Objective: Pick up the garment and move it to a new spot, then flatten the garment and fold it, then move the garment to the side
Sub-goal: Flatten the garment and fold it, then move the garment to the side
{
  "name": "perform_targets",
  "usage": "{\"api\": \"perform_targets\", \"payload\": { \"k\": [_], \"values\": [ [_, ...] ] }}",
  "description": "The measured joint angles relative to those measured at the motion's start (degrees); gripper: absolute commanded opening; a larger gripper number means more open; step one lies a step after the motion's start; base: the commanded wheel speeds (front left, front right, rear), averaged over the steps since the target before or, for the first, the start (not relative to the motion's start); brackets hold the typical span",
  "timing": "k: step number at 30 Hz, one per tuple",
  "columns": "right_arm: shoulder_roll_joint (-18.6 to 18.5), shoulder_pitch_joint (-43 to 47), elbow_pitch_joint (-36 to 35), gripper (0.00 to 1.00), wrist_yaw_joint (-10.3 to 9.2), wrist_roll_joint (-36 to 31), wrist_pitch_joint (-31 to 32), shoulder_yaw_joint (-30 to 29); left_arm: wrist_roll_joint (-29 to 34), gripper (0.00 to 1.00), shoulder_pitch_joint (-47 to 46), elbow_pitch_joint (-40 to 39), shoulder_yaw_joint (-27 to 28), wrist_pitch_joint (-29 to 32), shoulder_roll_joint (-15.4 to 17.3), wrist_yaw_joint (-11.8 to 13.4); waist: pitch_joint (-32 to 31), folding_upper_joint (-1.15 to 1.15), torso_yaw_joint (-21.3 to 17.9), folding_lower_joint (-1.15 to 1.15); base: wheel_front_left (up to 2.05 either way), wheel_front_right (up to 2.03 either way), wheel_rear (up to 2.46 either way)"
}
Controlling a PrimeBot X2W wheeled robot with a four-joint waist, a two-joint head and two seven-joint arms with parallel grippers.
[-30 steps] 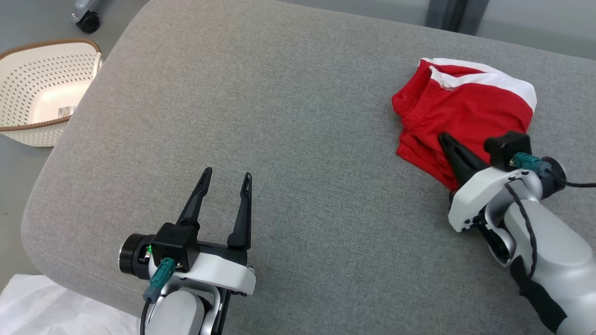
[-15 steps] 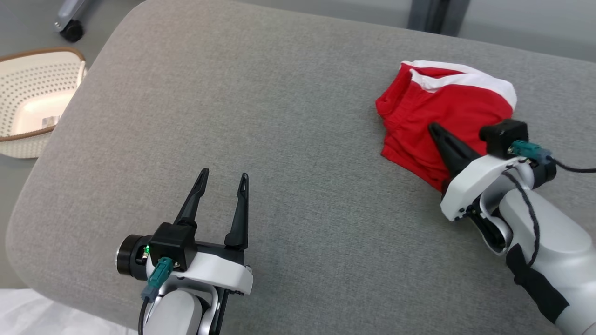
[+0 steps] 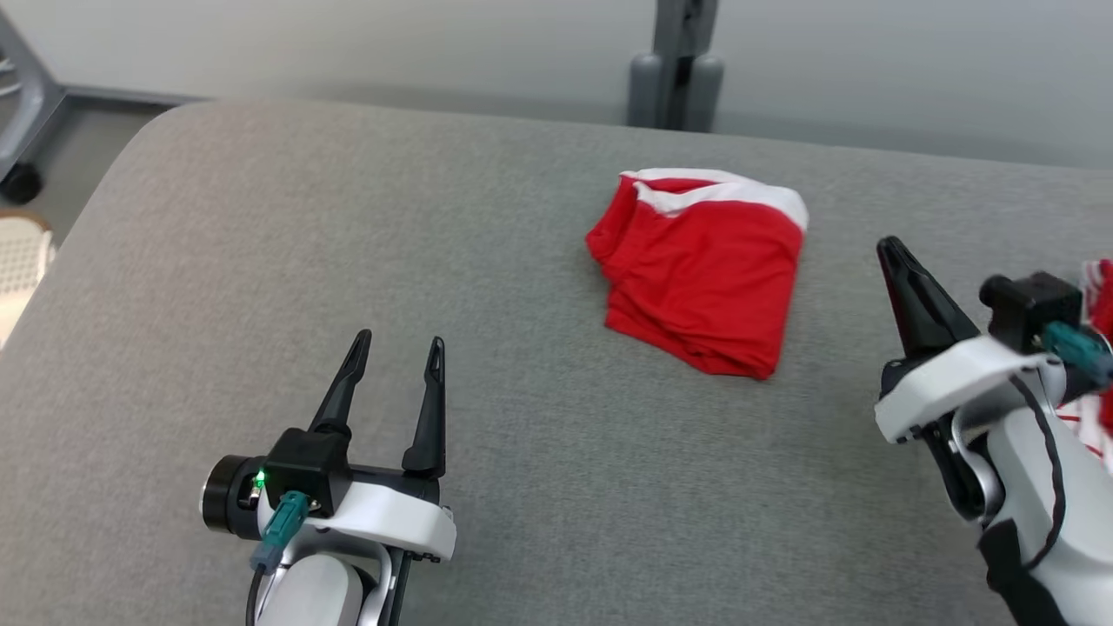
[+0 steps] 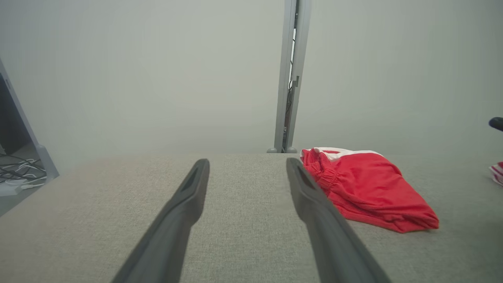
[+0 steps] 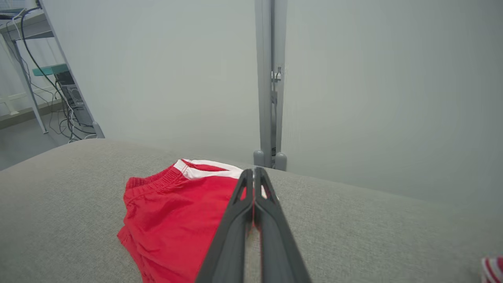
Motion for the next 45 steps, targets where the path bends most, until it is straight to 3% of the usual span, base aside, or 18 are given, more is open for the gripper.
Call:
{"api": "perform_targets", "payload": {
  "k": [8, 17, 18, 19, 20, 39, 45],
  "values": [
    [5.31, 10.08, -7.46, 0.00, 0.00, -8.99, -0.01, -12.62, -0.44, 1.00, 2.44, 0.54, 0.44, 0.00, -0.02, 0.08, -4.07, 0.00, -5.01, 0.00, 0.00, 0.00, 0.00],
    [8.91, 17.63, -9.35, 0.00, 0.00, -11.82, 0.00, -18.42, -1.09, 1.00, 4.77, 3.21, 1.29, 0.00, -0.01, 0.03, -6.91, 0.00, -7.96, 0.00, 0.00, 0.00, 0.00],
    [9.27, 18.03, -9.11, 0.06, 0.00, -11.95, 0.00, -18.67, -1.09, 1.00, 4.86, 3.56, 1.36, 0.00, 0.01, -0.01, -7.09, 0.00, -8.09, 0.00, 0.00, 0.00, 0.00],
    [9.60, 18.36, -8.76, 0.60, 0.00, -11.95, 0.00, -18.69, -0.90, 1.00, 4.87, 3.90, 1.35, 0.00, 0.01, -0.01, -7.25, 0.00, -8.18, 0.00, 0.00, 0.00, 0.00],
    [9.85, 18.72, -8.58, 1.00, 0.00, -12.20, 0.00, -18.67, -0.45, 1.00, 4.92, 4.24, 1.23, 0.00, -0.01, -0.21, -7.41, 0.00, -8.24, 0.00, 0.00, 0.00, 0.00],
    [10.76, 18.06, -5.53, 1.00, 0.00, -12.78, 0.00, -19.89, 0.34, 1.00, 4.90, 4.63, 0.76, 0.00, -0.02, -0.92, -6.63, 0.00, -6.34, 0.00, 0.00, 0.00, 0.00],
    [9.18, 12.92, -0.11, 1.00, 0.00, -2.72, 2.07, -14.19, 0.34, 1.00, 3.76, 4.60, -0.01, 0.00, -0.02, -0.93, -4.13, 0.00, -4.99, 0.00, 0.00, 0.00, 0.00]
  ]
}}
